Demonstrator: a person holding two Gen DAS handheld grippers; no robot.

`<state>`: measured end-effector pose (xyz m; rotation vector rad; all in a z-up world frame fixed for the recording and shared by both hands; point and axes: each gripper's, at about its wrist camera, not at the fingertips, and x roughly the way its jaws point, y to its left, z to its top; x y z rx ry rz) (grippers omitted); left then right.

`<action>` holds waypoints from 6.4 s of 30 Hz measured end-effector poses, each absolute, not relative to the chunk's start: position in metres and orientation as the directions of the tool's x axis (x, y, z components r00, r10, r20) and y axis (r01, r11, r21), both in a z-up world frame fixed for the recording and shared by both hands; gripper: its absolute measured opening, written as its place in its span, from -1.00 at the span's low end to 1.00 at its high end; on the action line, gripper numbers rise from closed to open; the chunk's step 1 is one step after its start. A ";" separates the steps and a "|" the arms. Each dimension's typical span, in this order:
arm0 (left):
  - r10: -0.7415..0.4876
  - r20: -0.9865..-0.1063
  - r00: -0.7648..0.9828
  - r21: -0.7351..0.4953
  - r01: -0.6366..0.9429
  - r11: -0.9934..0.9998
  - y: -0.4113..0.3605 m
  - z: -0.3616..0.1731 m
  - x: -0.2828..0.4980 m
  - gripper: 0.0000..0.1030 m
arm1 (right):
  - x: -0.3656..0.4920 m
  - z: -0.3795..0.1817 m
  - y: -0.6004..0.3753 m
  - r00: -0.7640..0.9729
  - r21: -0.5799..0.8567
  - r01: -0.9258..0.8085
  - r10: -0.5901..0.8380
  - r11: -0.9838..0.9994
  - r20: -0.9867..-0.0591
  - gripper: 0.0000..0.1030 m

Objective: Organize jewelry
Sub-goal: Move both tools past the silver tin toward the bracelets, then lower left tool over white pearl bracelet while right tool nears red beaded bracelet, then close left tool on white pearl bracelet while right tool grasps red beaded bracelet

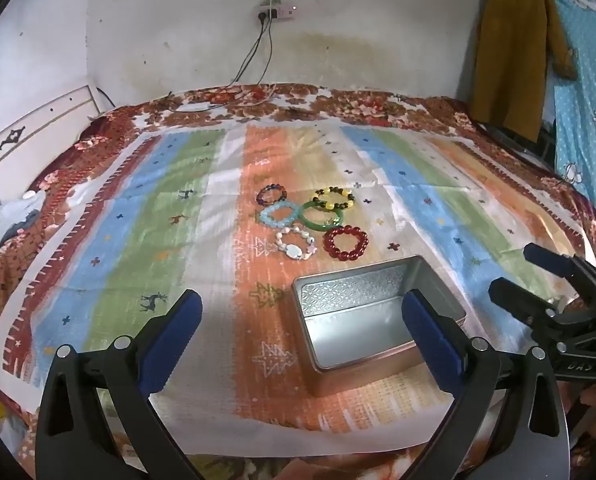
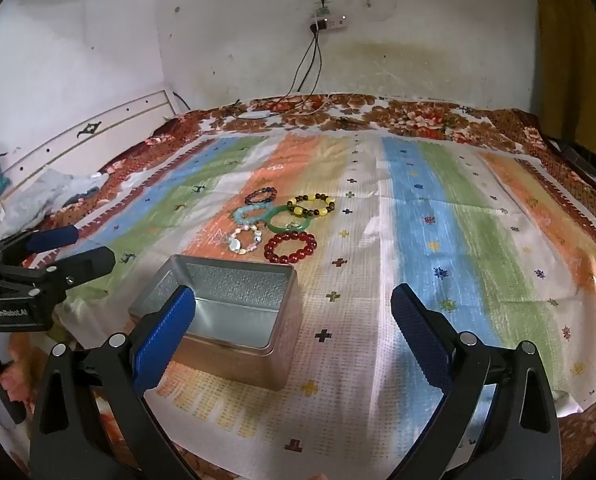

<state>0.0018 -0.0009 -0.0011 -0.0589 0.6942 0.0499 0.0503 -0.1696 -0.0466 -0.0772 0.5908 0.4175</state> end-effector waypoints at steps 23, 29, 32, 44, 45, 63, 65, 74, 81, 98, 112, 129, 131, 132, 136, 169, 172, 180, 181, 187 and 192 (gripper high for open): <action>0.019 -0.641 0.767 -0.032 -0.052 0.998 -0.013 -0.005 0.005 0.89 | 0.053 -0.049 -0.172 0.751 0.054 -0.377 0.339 0.925 -0.567 0.93; 0.023 -0.642 0.767 -0.029 -0.054 0.998 -0.007 -0.005 0.004 0.89 | 0.054 -0.050 -0.172 0.750 0.057 -0.371 0.335 0.927 -0.571 0.93; 0.028 -0.641 0.767 -0.028 -0.060 0.998 -0.009 -0.006 0.005 0.89 | 0.054 -0.051 -0.171 0.750 0.056 -0.367 0.331 0.928 -0.573 0.93; 0.024 -0.652 0.758 -0.049 -0.073 0.996 -0.004 -0.016 0.001 0.89 | 0.055 -0.050 -0.174 0.750 0.061 -0.365 0.332 0.929 -0.572 0.93; 0.022 -0.654 0.756 -0.055 -0.077 0.996 -0.004 -0.017 0.000 0.89 | 0.055 -0.050 -0.174 0.750 0.061 -0.366 0.333 0.929 -0.572 0.93; 0.006 -0.702 0.713 -0.104 -0.110 0.988 0.019 -0.012 0.021 0.89 | 0.076 -0.038 -0.165 0.724 0.062 -0.389 0.347 0.919 -0.596 0.93; 0.000 -0.704 0.710 -0.116 -0.115 0.987 0.024 -0.011 0.025 0.89 | 0.081 -0.038 -0.166 0.716 0.072 -0.390 0.351 0.918 -0.603 0.93; 0.027 -0.728 0.685 -0.051 -0.093 0.994 0.021 -0.010 0.059 0.89 | 0.106 -0.039 -0.160 0.676 0.070 -0.405 0.350 0.912 -0.649 0.93; 0.002 -0.754 0.657 -0.048 -0.059 0.997 0.027 -0.015 0.091 0.89 | 0.131 -0.040 -0.157 0.656 0.068 -0.404 0.341 0.912 -0.673 0.93; 0.041 -0.812 0.582 0.000 -0.069 0.998 0.039 -0.033 0.140 0.89 | 0.178 -0.047 -0.145 0.600 0.077 -0.406 0.329 0.911 -0.729 0.93; 0.023 -0.851 0.525 -0.014 -0.066 0.998 0.041 -0.050 0.169 0.89 | 0.216 -0.058 -0.134 0.565 0.061 -0.397 0.296 0.916 -0.770 0.93; -0.023 -0.913 0.407 -0.069 -0.097 0.993 0.057 -0.078 0.203 0.89 | 0.258 -0.092 -0.124 0.417 0.114 -0.386 0.283 0.916 -0.863 0.93; -0.027 -0.922 0.387 -0.073 -0.104 0.992 0.058 -0.082 0.207 0.89 | 0.262 -0.097 -0.123 0.397 0.114 -0.381 0.274 0.918 -0.876 0.93; -0.028 -0.926 0.378 -0.072 -0.105 0.992 0.059 -0.085 0.209 0.89 | 0.263 -0.099 -0.122 0.393 0.115 -0.380 0.272 0.918 -0.878 0.93; -0.032 -0.934 0.355 -0.075 -0.107 0.991 0.060 -0.091 0.215 0.89 | 0.269 -0.105 -0.119 0.368 0.115 -0.373 0.260 0.921 -0.893 0.93; 0.074 -0.954 0.292 0.057 -0.068 0.996 0.038 -0.125 0.264 0.27 | 0.299 -0.145 -0.082 0.332 -0.026 -0.395 0.116 0.918 -0.936 0.58; 0.078 -0.952 0.295 0.062 -0.063 0.996 0.035 -0.123 0.264 -0.07 | 0.298 -0.143 -0.081 0.334 -0.033 -0.403 0.114 0.914 -0.935 0.26; 0.045 -0.956 0.289 0.033 -0.048 0.998 0.046 -0.120 0.255 -0.83 | 0.294 -0.138 -0.091 0.321 0.008 -0.415 0.155 0.910 -0.934 -0.72; 0.044 -0.956 0.291 0.032 -0.046 0.998 0.046 -0.120 0.254 -0.83 | 0.293 -0.138 -0.090 0.327 -0.001 -0.422 0.151 0.907 -0.933 -0.72; 0.009 -0.952 0.305 -0.011 -0.064 0.998 0.055 -0.112 0.244 -0.83 | 0.287 -0.131 -0.096 0.325 0.044 -0.419 0.196 0.907 -0.925 -0.73; -0.035 -0.943 0.332 -0.065 -0.079 0.995 0.052 -0.102 0.234 -0.83 | 0.281 -0.123 -0.096 0.332 0.075 -0.435 0.237 0.897 -0.913 -0.73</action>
